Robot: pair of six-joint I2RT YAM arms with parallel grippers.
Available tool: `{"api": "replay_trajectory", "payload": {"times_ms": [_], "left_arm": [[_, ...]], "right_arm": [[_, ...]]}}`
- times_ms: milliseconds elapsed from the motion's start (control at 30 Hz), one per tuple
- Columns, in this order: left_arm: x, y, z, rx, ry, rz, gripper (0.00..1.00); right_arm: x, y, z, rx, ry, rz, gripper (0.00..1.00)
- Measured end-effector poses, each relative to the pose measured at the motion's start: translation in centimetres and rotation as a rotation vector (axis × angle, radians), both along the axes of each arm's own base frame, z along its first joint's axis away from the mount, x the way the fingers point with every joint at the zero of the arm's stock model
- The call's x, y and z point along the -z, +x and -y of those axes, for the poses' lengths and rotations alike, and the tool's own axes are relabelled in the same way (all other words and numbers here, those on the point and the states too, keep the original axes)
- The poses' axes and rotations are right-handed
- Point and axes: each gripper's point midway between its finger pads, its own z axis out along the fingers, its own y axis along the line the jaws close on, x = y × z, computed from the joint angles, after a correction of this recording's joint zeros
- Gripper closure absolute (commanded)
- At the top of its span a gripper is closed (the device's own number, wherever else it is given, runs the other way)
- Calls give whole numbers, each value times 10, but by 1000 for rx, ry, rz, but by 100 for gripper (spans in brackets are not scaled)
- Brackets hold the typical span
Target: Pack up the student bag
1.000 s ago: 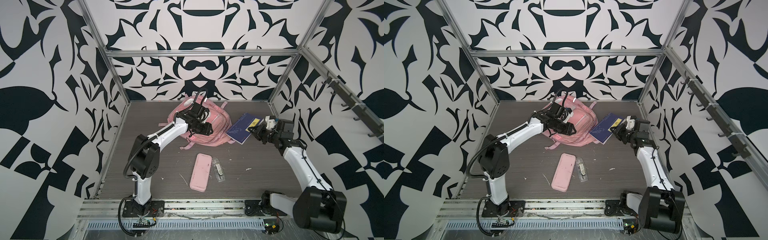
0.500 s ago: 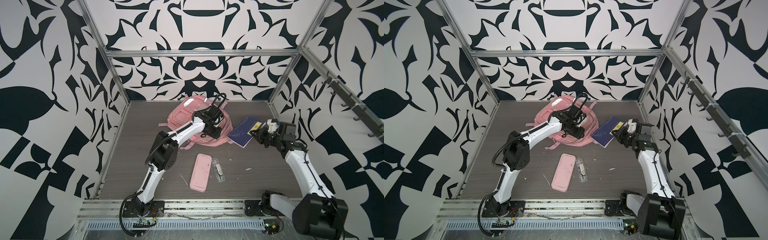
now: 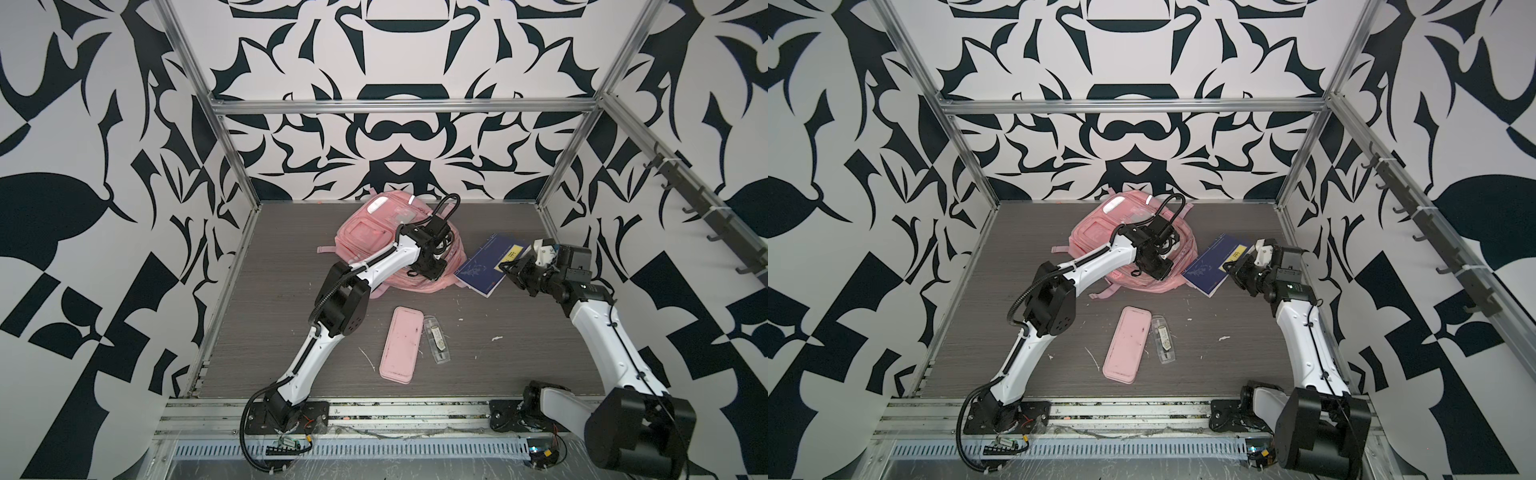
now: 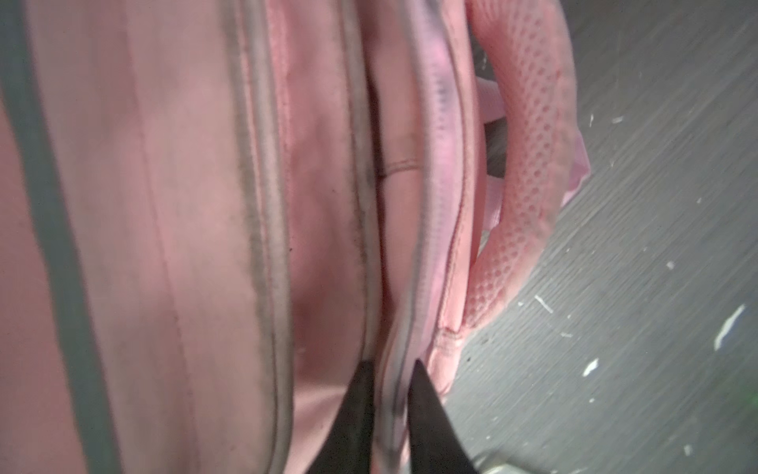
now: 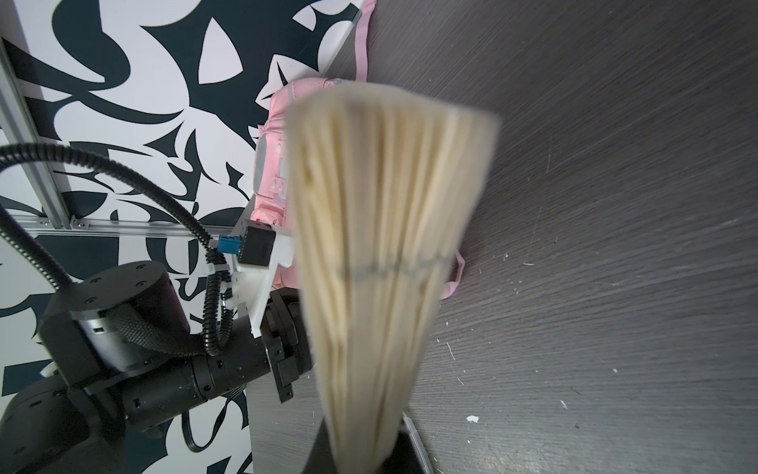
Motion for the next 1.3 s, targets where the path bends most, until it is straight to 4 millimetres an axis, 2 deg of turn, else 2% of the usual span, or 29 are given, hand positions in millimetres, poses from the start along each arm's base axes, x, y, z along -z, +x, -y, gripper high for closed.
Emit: {"api": "replay_trajectory", "payload": {"times_ms": [33, 200, 300, 367, 600, 733, 867, 1000, 1300], "left_arm": [[-1, 0, 0, 0, 2, 3, 100], [-3, 2, -2, 2, 12, 17, 100], [-14, 3, -5, 0, 18, 39, 100], [-30, 5, -8, -2, 11, 70, 100], [-116, 13, -16, -13, -62, 226, 100], [-145, 15, -24, -28, -79, 280, 100], [-157, 14, -30, -35, -78, 303, 100], [-167, 12, -35, -41, -87, 317, 100], [-186, 10, -58, -87, -114, 329, 100]], "right_arm": [[1, 0, 0, 0, 0, -2, 100], [7, -3, -1, -1, 4, -16, 100], [7, -3, -1, -1, 4, -16, 100], [7, -3, -1, -1, 5, -16, 100], [14, -2, -4, -12, 26, -16, 100], [19, 0, -10, -18, 66, -18, 100], [19, 5, -26, -58, 85, -9, 100], [22, 11, -52, -121, 101, -1, 100], [46, 36, -97, -193, 143, -41, 100]]}}
